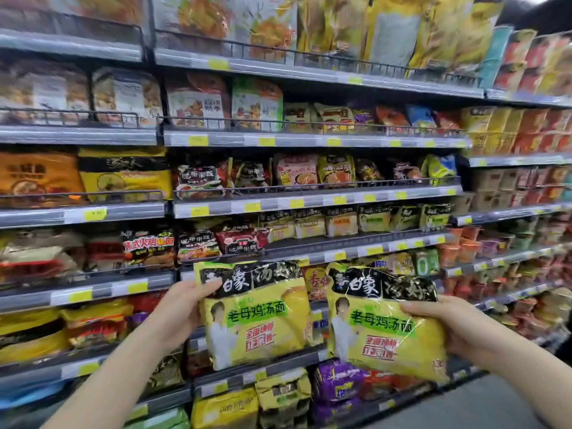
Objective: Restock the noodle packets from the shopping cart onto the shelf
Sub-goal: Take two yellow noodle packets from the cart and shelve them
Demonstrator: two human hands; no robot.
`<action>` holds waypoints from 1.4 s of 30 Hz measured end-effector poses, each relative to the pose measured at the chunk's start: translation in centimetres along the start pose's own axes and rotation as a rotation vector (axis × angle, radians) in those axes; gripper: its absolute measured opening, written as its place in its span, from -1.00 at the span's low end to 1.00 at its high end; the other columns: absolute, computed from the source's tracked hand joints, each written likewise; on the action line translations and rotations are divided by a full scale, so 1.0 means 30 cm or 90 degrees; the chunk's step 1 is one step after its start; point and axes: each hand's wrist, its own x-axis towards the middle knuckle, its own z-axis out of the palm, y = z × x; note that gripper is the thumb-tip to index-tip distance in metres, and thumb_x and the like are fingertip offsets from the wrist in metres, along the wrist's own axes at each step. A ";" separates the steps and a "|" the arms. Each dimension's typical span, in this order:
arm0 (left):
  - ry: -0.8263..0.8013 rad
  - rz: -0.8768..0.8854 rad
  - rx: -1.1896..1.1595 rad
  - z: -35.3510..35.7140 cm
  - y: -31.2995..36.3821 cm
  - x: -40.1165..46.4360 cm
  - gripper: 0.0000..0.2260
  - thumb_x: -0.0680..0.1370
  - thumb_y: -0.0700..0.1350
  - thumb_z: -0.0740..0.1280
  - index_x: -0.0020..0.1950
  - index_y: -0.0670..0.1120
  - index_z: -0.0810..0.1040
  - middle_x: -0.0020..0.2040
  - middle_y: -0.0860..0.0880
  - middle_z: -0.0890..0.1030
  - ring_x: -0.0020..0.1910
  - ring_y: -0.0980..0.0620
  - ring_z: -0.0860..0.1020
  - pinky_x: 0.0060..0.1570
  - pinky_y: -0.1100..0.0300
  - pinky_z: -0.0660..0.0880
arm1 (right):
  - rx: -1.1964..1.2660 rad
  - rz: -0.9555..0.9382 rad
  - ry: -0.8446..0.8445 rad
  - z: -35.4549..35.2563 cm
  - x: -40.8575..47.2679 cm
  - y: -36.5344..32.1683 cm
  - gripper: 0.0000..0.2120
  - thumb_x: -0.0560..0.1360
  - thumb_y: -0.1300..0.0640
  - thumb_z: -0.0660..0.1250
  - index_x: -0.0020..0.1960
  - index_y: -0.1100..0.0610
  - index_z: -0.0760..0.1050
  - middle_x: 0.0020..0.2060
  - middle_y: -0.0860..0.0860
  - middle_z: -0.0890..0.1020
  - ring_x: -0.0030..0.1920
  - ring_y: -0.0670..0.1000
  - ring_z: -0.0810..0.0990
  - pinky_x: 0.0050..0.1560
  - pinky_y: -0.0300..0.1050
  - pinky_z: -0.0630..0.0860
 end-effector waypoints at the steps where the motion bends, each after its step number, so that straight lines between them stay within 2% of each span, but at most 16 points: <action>1: -0.011 -0.004 0.003 0.031 0.000 0.024 -0.85 0.55 -0.19 0.28 -0.19 -0.22 0.49 -0.46 -0.10 0.50 -0.57 0.01 0.46 -0.52 0.24 0.41 | 0.001 -0.001 0.006 -0.028 0.010 0.003 0.06 -0.27 -0.11 0.68 0.15 0.31 0.52 -0.05 0.24 0.69 -0.03 0.26 0.67 0.14 0.31 0.51; 5: -0.051 -0.013 0.028 0.138 0.001 0.129 -0.85 0.53 -0.14 0.30 -0.16 -0.20 0.43 -0.45 -0.12 0.44 -0.58 0.00 0.43 -0.55 0.26 0.38 | 0.018 0.003 0.034 -0.128 0.067 0.023 0.13 -0.27 -0.11 0.69 0.22 0.30 0.47 -0.04 0.25 0.68 -0.01 0.28 0.66 0.09 0.32 0.53; 9: -0.080 -0.020 0.023 0.261 0.004 0.252 -0.83 0.56 -0.19 0.27 -0.22 -0.21 0.41 -0.49 -0.13 0.42 -0.62 -0.02 0.41 -0.62 0.26 0.35 | 0.046 0.013 0.055 -0.228 0.151 0.040 0.26 -0.19 -0.07 0.70 0.40 0.26 0.28 -0.03 0.23 0.69 -0.04 0.25 0.68 -0.02 0.25 0.59; 15: -0.117 0.002 0.019 0.441 -0.010 0.506 -0.85 0.55 -0.19 0.29 -0.19 -0.22 0.53 -0.43 -0.09 0.56 -0.55 0.02 0.49 -0.50 0.28 0.44 | 0.054 -0.008 0.053 -0.396 0.332 0.013 0.11 -0.20 -0.05 0.70 0.26 0.30 0.42 -0.02 0.26 0.68 0.01 0.28 0.66 0.11 0.27 0.54; 17: -0.122 0.008 0.015 0.494 -0.012 0.605 -0.87 0.53 -0.19 0.30 -0.20 -0.20 0.51 -0.43 -0.07 0.55 -0.55 0.04 0.49 -0.42 0.23 0.44 | 0.060 -0.012 0.058 -0.453 0.416 -0.013 0.07 -0.16 0.00 0.71 0.25 0.33 0.42 -0.03 0.28 0.68 0.01 0.29 0.66 0.08 0.28 0.55; 19: -0.127 0.009 0.007 0.540 -0.008 0.702 -0.89 0.49 -0.17 0.34 -0.17 -0.21 0.52 -0.37 -0.10 0.54 -0.54 0.03 0.48 -0.32 0.15 0.46 | 0.054 -0.011 0.064 -0.505 0.505 -0.045 0.10 -0.21 -0.02 0.71 0.24 0.34 0.44 -0.03 0.29 0.67 0.01 0.30 0.65 0.08 0.27 0.55; 21: -0.124 0.005 -0.001 0.575 -0.006 0.797 -0.88 0.47 -0.17 0.35 -0.15 -0.23 0.52 -0.38 -0.12 0.53 -0.55 0.02 0.46 -0.41 0.17 0.46 | 0.054 -0.010 0.064 -0.555 0.601 -0.072 0.14 -0.24 -0.06 0.70 0.26 0.33 0.44 -0.01 0.28 0.67 0.02 0.30 0.65 0.08 0.28 0.55; 23: -0.117 0.019 -0.009 0.601 -0.005 0.883 -0.88 0.51 -0.20 0.32 -0.19 -0.23 0.50 -0.44 -0.09 0.52 -0.55 0.01 0.46 -0.53 0.21 0.44 | 0.038 -0.011 0.076 -0.594 0.693 -0.094 0.20 -0.19 -0.05 0.71 0.34 0.30 0.35 -0.01 0.26 0.68 0.02 0.28 0.66 0.07 0.28 0.56; 27: -0.102 0.025 -0.012 0.640 -0.023 1.027 -0.86 0.50 -0.20 0.33 -0.26 -0.18 0.46 -0.49 -0.09 0.49 -0.56 -0.02 0.45 -0.51 0.19 0.42 | 0.047 -0.006 0.059 -0.638 0.850 -0.118 0.15 -0.17 0.00 0.71 0.32 0.32 0.37 -0.03 0.28 0.68 0.00 0.28 0.66 -0.05 0.23 0.61; 29: -0.093 0.017 -0.008 0.648 -0.041 1.095 -0.86 0.49 -0.22 0.33 -0.26 -0.21 0.50 -0.42 -0.13 0.53 -0.54 -0.02 0.48 -0.50 0.20 0.44 | 0.071 0.003 0.055 -0.661 0.920 -0.108 0.18 -0.24 0.00 0.72 0.30 0.33 0.38 -0.01 0.29 0.67 0.00 0.29 0.66 -0.06 0.22 0.61; 30: -0.090 0.008 0.001 0.654 -0.051 1.128 -0.87 0.46 -0.19 0.36 -0.19 -0.25 0.51 -0.34 -0.16 0.53 -0.50 -0.02 0.50 -0.48 0.20 0.46 | 0.089 0.008 0.054 -0.677 0.956 -0.100 0.20 -0.21 0.02 0.72 0.34 0.31 0.34 0.00 0.29 0.67 0.00 0.29 0.66 -0.02 0.25 0.59; 32: -0.090 0.004 0.006 0.656 -0.062 1.174 -0.70 0.37 -0.10 0.44 -0.05 -0.26 0.47 -0.19 -0.20 0.48 -0.37 -0.06 0.51 -0.38 0.16 0.46 | 0.107 0.018 0.068 -0.698 1.009 -0.087 0.24 -0.11 0.08 0.73 0.45 0.26 0.21 0.04 0.28 0.66 0.02 0.29 0.66 0.03 0.30 0.56; 35: -0.091 -0.011 0.020 0.666 -0.091 1.259 -0.54 0.27 0.00 0.53 0.00 -0.17 0.43 -0.06 -0.18 0.45 -0.21 -0.14 0.48 -0.21 0.03 0.45 | 0.114 0.033 0.072 -0.732 1.091 -0.071 0.27 -0.10 0.09 0.73 0.47 0.27 0.18 0.03 0.28 0.66 0.01 0.28 0.66 0.00 0.29 0.58; 37: -0.096 -0.024 0.014 0.697 -0.110 1.301 -0.60 0.29 -0.03 0.50 -0.03 -0.19 0.44 -0.18 -0.20 0.48 -0.28 -0.12 0.50 -0.22 0.04 0.45 | 0.115 0.041 0.071 -0.761 1.143 -0.064 0.25 -0.15 0.07 0.73 0.43 0.27 0.24 0.02 0.27 0.67 0.01 0.28 0.66 0.00 0.28 0.58; 40: -0.090 -0.028 0.000 0.758 -0.145 1.365 -0.79 0.41 -0.14 0.42 -0.15 -0.23 0.44 -0.38 -0.16 0.48 -0.46 -0.06 0.48 -0.36 0.13 0.45 | 0.108 0.049 0.069 -0.805 1.220 -0.052 0.20 -0.23 0.03 0.72 0.33 0.28 0.35 0.00 0.27 0.67 0.00 0.28 0.66 0.01 0.31 0.57; 42: -0.082 -0.029 -0.002 0.791 -0.172 1.411 -0.84 0.50 -0.20 0.35 -0.23 -0.21 0.44 -0.45 -0.12 0.46 -0.52 -0.04 0.47 -0.44 0.16 0.44 | 0.092 0.049 0.065 -0.835 1.273 -0.045 0.18 -0.27 -0.02 0.71 0.28 0.28 0.40 -0.01 0.27 0.68 -0.01 0.27 0.67 0.00 0.27 0.58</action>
